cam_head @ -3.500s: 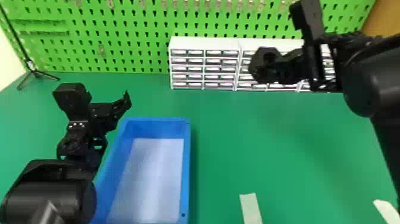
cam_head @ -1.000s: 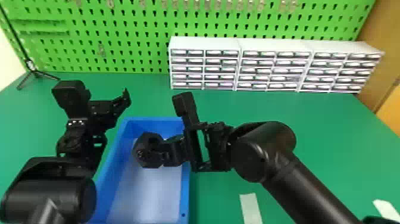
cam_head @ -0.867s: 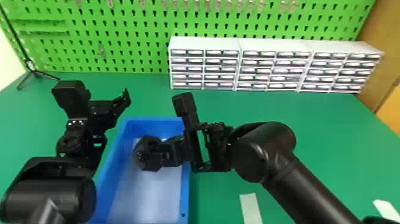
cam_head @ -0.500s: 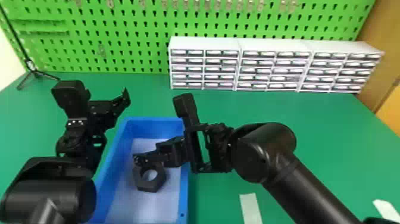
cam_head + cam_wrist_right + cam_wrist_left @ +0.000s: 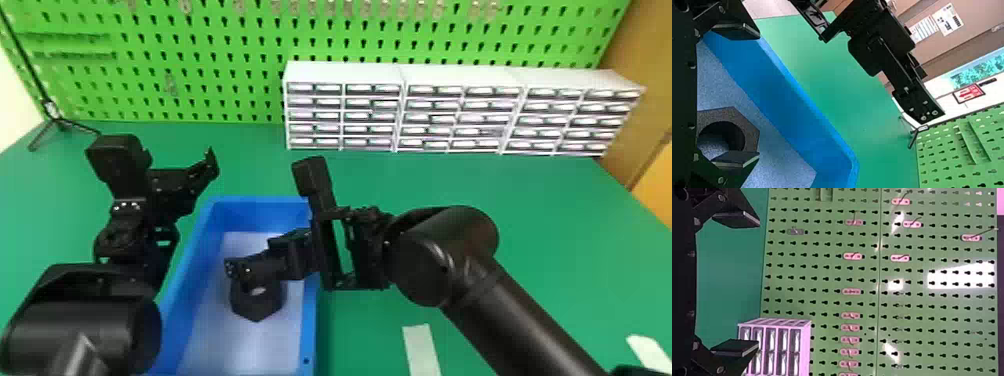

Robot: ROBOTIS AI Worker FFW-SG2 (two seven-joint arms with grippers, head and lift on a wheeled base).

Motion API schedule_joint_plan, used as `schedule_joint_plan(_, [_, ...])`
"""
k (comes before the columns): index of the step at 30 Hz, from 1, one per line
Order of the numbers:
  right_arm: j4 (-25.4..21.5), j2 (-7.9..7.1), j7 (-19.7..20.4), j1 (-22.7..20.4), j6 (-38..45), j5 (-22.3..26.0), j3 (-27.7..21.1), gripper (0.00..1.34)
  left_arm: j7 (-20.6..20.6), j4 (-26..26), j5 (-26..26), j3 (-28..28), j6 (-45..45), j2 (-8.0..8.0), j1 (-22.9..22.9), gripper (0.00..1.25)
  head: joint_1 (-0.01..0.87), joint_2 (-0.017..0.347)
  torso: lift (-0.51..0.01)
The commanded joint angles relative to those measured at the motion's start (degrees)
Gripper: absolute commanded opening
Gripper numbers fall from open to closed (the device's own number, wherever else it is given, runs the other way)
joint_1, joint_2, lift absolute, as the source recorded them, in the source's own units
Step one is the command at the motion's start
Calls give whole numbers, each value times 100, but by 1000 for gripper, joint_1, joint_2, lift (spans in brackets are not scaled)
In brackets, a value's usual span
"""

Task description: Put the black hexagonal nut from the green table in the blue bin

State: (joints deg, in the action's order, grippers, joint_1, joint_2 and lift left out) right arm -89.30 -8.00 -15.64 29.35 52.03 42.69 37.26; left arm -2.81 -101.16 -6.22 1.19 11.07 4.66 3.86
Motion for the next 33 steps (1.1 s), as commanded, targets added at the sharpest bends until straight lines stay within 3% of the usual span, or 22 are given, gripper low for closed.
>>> schedule_joint_plan(1, [0,0,0,0,0,3,0,1120,0,0,-2,-5,0,0,0,1052,686,28,-96])
schedule_joint_plan(11, [-18,0,0,-26,9,-76,-123,1120,0,0,-2,22,0,0,-17,1052,686,28,-96])
schedule_joint_plan(15, [-35,0,-185,-61,18,-278,-316,1118,0,0,-2,30,-9,0,-35,1052,686,28,-96])
schedule_joint_plan(33, [-352,-193,-668,-325,158,-1456,-1837,1118,0,-18,-2,39,0,0,-43,1052,686,28,-96])
